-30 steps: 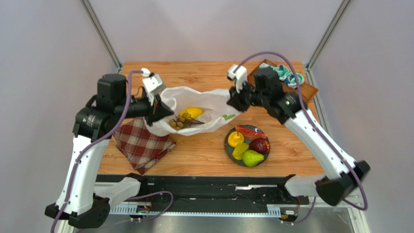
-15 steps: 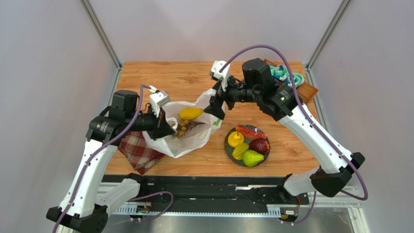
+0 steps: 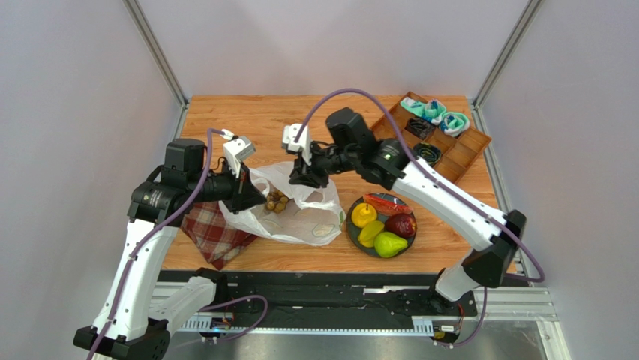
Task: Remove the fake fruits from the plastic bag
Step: Adjust the plastic bag at the center of the board.
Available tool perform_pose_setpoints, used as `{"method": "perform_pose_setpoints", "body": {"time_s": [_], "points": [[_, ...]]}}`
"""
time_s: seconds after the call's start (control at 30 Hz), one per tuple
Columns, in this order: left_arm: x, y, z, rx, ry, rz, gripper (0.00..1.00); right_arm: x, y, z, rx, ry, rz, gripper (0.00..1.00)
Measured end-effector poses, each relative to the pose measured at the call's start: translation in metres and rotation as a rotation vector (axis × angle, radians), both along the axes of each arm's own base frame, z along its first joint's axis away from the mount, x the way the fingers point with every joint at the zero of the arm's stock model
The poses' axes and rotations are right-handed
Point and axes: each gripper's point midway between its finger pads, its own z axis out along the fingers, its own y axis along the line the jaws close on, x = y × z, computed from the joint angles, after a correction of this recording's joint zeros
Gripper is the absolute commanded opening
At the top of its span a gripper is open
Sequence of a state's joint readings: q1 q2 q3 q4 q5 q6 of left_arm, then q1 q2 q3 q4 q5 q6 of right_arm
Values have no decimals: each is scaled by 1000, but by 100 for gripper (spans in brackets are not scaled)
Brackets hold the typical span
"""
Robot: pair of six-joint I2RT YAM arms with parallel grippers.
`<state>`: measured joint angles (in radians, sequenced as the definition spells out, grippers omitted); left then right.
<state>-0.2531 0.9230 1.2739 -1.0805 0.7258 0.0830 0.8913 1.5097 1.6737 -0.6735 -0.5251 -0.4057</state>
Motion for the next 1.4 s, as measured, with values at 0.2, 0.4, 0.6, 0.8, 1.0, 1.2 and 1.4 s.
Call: {"method": "perform_pose_setpoints", "body": {"time_s": [0.2,0.4,0.6,0.8,1.0,1.2,1.4], "points": [[0,-1,14,-20,-30,-6,0,2,26,-76,-144,90,19,12],[-1,-2,16,-29,-32,-10,0,-10,38,-70,-117,65,54,13],[0,-3,22,-35,-41,-11,0,-12,42,-84,-146,96,55,57],[-1,-3,24,-39,-45,-14,0,-2,14,-82,-197,109,-26,82],[0,-3,20,-36,-35,-14,0,-9,-25,-24,-111,29,-58,81],[4,-3,18,-34,-26,-8,0,-29,-32,5,-78,-9,35,88],[5,-5,17,-41,-14,-17,0,-44,-24,-32,-197,77,151,86]]}}
